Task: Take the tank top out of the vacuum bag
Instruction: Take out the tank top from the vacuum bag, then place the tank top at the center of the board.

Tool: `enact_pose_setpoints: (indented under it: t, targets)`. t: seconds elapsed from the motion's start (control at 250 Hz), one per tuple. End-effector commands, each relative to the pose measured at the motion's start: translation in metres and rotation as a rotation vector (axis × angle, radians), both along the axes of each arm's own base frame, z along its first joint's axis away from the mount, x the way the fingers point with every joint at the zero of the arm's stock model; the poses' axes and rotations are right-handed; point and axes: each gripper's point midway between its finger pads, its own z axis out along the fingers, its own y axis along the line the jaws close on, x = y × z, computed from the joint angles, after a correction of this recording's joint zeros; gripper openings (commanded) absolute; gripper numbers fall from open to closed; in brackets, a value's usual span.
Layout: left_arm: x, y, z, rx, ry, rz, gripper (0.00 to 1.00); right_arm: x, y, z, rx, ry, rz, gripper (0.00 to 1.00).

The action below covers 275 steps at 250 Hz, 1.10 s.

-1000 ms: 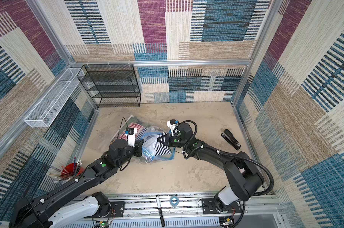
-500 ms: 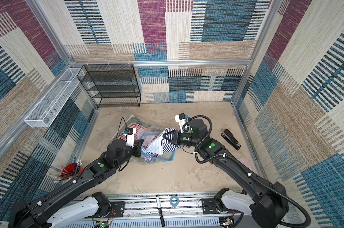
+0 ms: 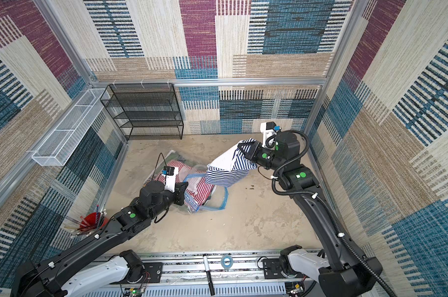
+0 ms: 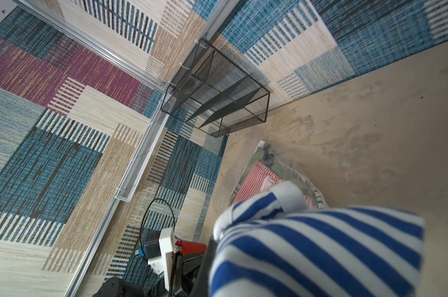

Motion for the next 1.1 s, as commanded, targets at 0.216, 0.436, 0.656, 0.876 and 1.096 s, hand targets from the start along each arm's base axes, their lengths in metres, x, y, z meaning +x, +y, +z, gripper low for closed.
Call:
enact_pose_setpoints:
  t: [0.216,0.436,0.656,0.876,1.096]
  targets:
    - [0.008,-0.013,0.023,-0.032,-0.055,-0.035,0.0,0.067,-0.052,-0.017,-0.07,-0.035,-0.084,0.0]
    - [0.013,-0.019,0.029,-0.011,-0.062,-0.048,0.0,0.121,-0.07,-0.053,-0.094,-0.012,-0.113,0.0]
    - [0.015,-0.02,0.032,-0.002,-0.062,-0.05,0.0,0.159,-0.072,-0.07,-0.092,-0.011,-0.109,0.0]
    - [0.016,-0.023,0.031,-0.003,-0.056,-0.06,0.0,0.191,-0.084,-0.092,-0.094,0.003,-0.132,0.0]
    - [0.021,-0.022,0.035,0.01,-0.082,-0.047,0.0,0.235,-0.099,-0.101,-0.118,-0.015,-0.155,0.0]
